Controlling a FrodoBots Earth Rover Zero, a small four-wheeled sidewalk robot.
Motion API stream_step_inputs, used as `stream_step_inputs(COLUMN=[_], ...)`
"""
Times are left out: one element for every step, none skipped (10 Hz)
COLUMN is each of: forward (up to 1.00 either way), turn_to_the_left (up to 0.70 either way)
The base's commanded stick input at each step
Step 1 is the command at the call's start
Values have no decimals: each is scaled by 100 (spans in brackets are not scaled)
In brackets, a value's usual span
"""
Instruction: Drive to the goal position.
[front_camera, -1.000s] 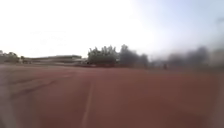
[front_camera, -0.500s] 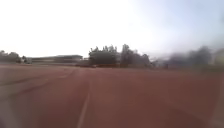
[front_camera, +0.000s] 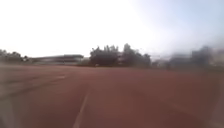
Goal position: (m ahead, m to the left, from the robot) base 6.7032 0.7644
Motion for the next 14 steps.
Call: stream_step_inputs(forward=[70,70,70,70,70,70,70,70,70,70,70,70,70,70], turn_to_the_left=[0,0,0,0,0,0,0,0,0,0,0,0,0,0])
